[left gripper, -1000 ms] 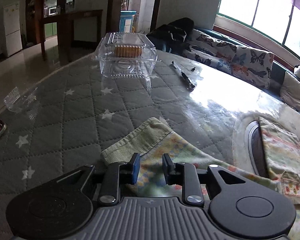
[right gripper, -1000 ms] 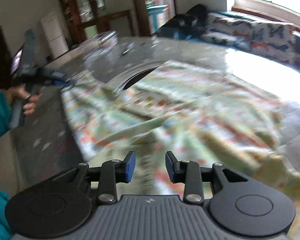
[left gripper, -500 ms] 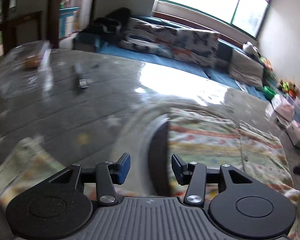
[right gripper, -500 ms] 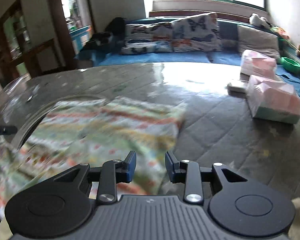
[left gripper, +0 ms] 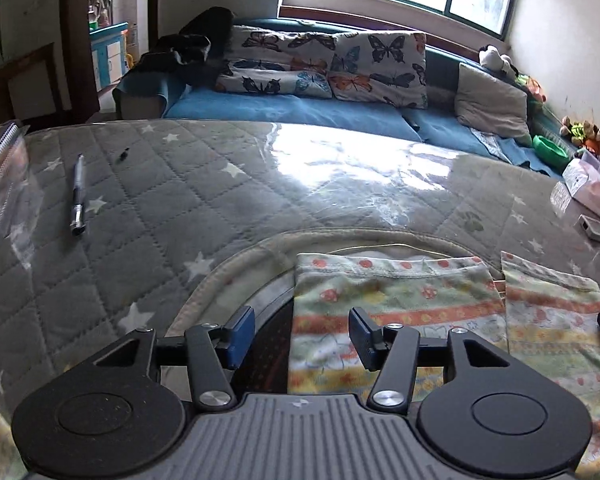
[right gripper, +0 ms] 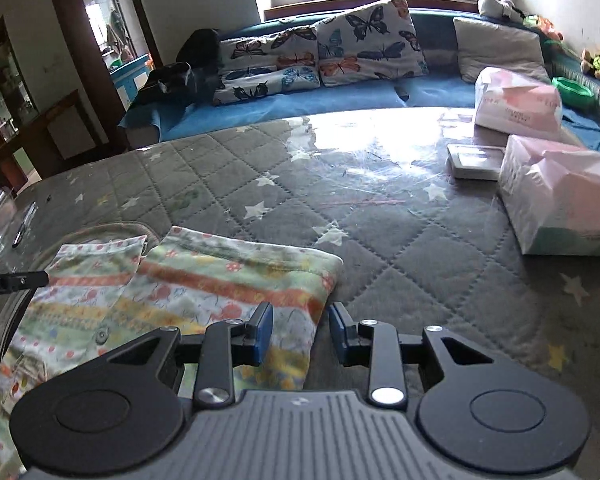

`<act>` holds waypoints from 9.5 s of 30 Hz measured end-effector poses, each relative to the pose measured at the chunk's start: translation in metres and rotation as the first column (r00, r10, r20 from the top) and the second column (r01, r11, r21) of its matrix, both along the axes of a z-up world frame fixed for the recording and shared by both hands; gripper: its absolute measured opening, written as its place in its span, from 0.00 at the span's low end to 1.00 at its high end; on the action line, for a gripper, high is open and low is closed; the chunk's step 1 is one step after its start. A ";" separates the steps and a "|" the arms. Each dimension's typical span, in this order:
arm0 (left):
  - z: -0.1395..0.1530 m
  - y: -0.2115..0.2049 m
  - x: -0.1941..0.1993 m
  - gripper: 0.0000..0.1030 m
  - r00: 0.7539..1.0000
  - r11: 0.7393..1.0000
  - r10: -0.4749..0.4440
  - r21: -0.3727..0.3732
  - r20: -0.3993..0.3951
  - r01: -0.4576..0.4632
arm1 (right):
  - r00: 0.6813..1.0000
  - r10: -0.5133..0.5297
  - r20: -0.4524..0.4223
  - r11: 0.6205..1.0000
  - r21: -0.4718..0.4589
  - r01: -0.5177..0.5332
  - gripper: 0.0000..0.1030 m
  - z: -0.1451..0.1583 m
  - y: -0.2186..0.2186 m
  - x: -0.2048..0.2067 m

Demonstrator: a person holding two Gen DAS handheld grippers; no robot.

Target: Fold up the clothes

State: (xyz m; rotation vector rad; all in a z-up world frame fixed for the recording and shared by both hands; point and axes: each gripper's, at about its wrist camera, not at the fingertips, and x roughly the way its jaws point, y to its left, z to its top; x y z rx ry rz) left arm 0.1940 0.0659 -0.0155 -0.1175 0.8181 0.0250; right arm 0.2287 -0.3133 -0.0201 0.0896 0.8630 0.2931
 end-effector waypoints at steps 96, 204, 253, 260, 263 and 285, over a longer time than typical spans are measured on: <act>0.011 -0.107 -0.247 0.18 0.779 0.779 -0.626 0.078 0.036 0.622 | 0.903 0.427 0.050 0.903 0.030 -0.428 0.05 0.038 0.074 -0.217; -0.003 -0.165 -0.196 0.25 0.696 0.687 -0.715 -0.118 0.065 0.717 | 0.955 -0.271 0.121 0.953 -0.106 0.284 0.17 0.005 -0.137 -0.128; 0.006 -0.175 -0.180 0.55 0.774 0.771 -0.630 -0.074 0.055 0.633 | 0.922 -0.308 0.235 0.944 -0.042 0.326 0.07 0.045 -0.163 -0.188; 0.002 -0.199 -0.173 0.55 0.754 0.752 -0.654 -0.057 0.055 0.657 | 0.912 -0.285 0.295 0.951 -0.033 0.308 0.07 0.076 -0.155 -0.187; -0.002 -0.207 -0.173 0.55 0.743 0.742 -0.667 -0.047 0.051 0.669 | 0.912 -0.266 0.314 0.956 -0.036 0.291 0.07 0.085 -0.149 -0.188; 0.021 -0.097 -0.198 0.66 0.874 0.882 -0.458 -0.040 0.160 0.469 | 0.879 0.215 0.426 0.976 -0.087 -0.197 0.07 0.161 0.030 -0.184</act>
